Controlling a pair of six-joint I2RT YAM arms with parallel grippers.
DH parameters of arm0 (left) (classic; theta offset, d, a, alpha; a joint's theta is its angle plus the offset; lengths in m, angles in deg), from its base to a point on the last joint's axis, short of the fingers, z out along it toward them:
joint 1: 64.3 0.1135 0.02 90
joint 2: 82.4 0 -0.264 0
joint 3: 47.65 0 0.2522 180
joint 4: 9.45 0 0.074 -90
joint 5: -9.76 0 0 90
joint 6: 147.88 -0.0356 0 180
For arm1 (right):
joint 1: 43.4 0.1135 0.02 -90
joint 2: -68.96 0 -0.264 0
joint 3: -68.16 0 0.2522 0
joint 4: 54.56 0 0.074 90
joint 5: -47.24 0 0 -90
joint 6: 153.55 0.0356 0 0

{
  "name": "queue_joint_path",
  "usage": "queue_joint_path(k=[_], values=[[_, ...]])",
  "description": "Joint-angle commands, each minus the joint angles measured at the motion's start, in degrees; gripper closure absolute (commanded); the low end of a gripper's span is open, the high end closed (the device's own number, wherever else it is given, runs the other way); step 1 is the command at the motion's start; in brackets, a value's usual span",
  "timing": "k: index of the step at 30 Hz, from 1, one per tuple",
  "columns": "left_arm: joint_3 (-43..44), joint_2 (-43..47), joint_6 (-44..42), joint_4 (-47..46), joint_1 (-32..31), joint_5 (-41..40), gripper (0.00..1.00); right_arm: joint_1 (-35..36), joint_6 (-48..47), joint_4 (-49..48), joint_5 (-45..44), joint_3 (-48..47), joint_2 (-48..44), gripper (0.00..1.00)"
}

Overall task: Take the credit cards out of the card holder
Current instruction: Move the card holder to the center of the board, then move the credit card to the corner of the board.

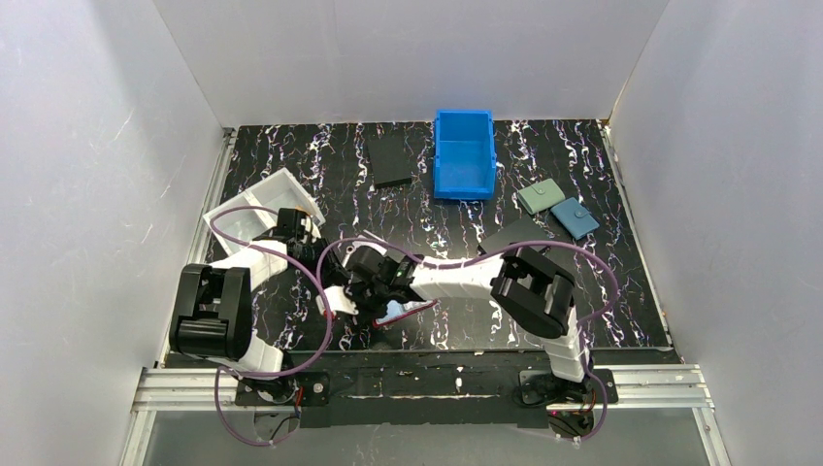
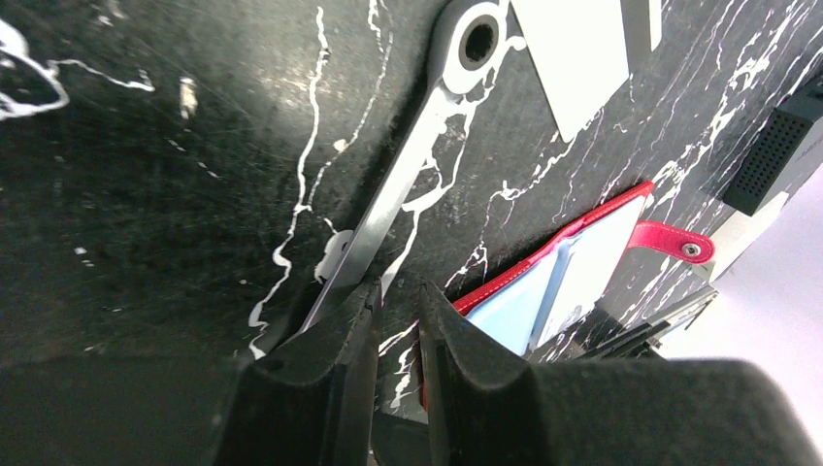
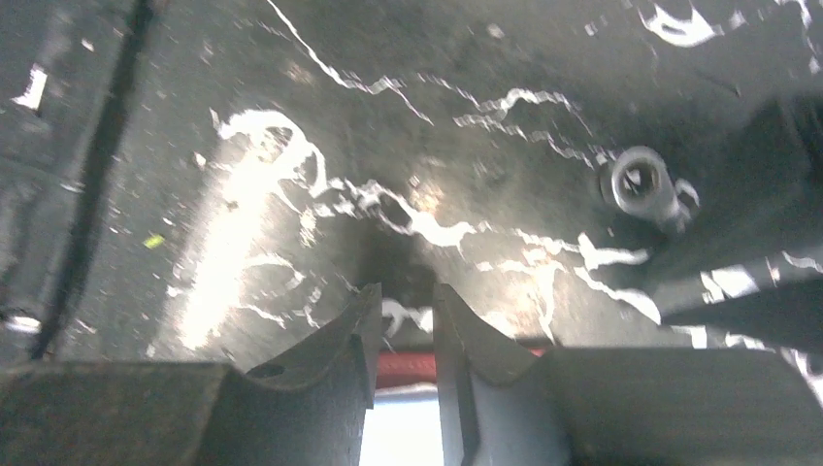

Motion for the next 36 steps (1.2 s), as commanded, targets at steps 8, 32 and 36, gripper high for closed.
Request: queue_joint_path(k=[8, 32, 36], values=[[1.43, 5.42, -2.41, 3.67, 1.29, -1.1, 0.78, -9.62, -1.52, 7.55, -6.92, 9.57, -7.14, 0.66], [-5.54, 31.07, 2.56, 3.14, 1.97, -3.68, 0.51, -18.37, 32.73, 9.8, -10.77, -27.6, 14.31, 0.24], [-8.2, 36.01, 6.18, 2.71, 2.33, -1.71, 0.42, -18.28, 33.25, 11.16, -13.12, -30.42, 16.29, 0.21]])
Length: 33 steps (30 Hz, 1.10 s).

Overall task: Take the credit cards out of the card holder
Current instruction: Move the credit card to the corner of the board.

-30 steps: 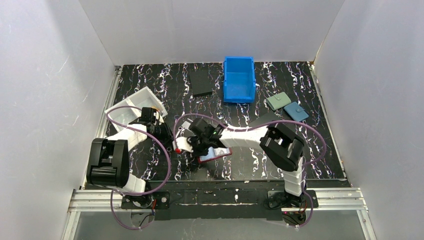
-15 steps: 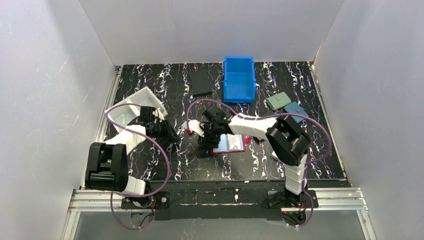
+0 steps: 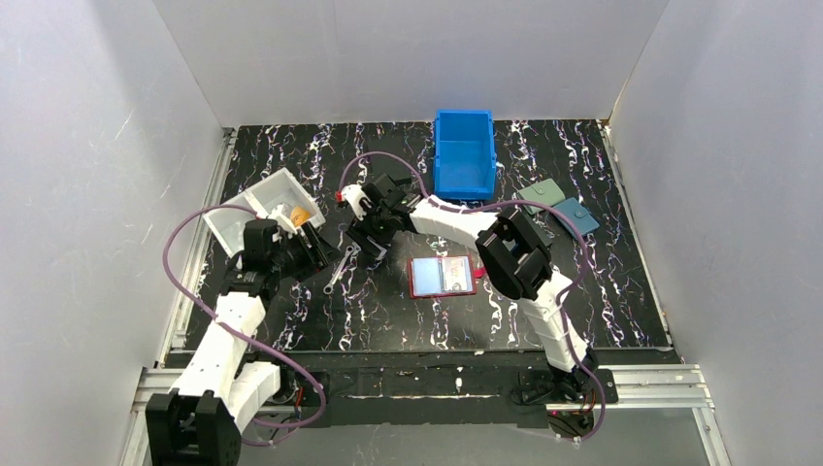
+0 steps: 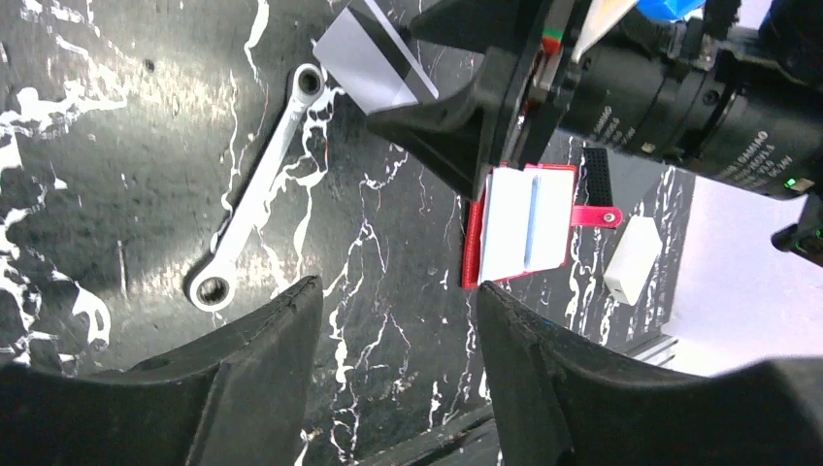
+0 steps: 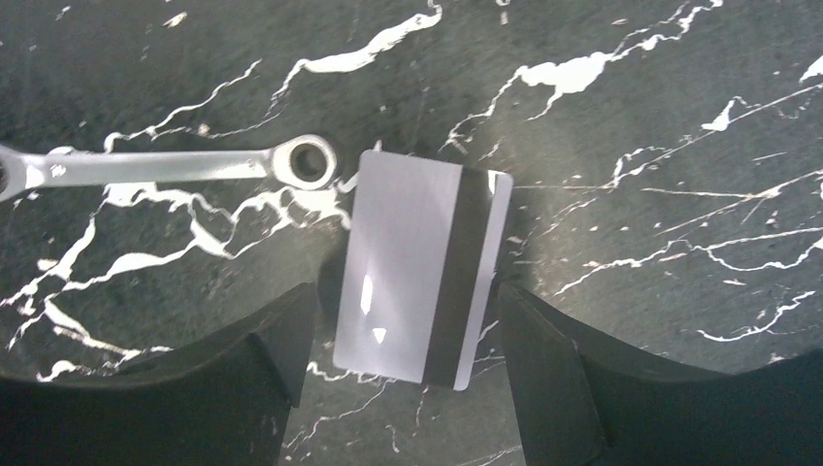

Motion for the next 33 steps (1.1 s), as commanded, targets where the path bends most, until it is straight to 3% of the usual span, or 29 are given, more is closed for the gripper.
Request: queue_joint_path(k=[1, 6, 10, 15, 18, 29, 33], values=[[-3.39, 4.09, 4.8, 1.38, 0.63, 1.18, 0.39, 0.32, 3.37, 1.96, -4.36, -5.15, 2.29, 0.2], [-5.76, 4.85, 9.39, 0.13, 0.99, 4.91, 0.22, 1.58, 2.72, 4.37, -5.31, -6.19, 5.35, 0.21], [-6.25, 5.54, 10.11, 1.36, 1.07, 7.35, 0.22, 2.03, 2.91, 5.34, -3.99, -2.79, 4.88, 0.28], [-9.56, 7.64, 15.05, -0.64, 1.05, 11.19, 0.26, 2.12, 1.1, 8.64, -1.88, 3.48, 2.26, 0.49], [-12.62, 8.64, 19.49, -2.34, 0.84, 12.6, 0.28, 2.27, 0.04, 9.06, -1.07, 8.62, 0.23, 0.54], [-16.85, 10.67, 27.45, -1.45, -5.37, 10.97, 0.33, 7.34, -6.41, 5.33, 4.6, 29.07, -12.47, 0.52], [-17.37, 10.25, 28.69, -1.25, -10.49, 10.99, 0.35, 10.95, -7.98, 4.49, 6.76, 33.04, -14.74, 0.51]])
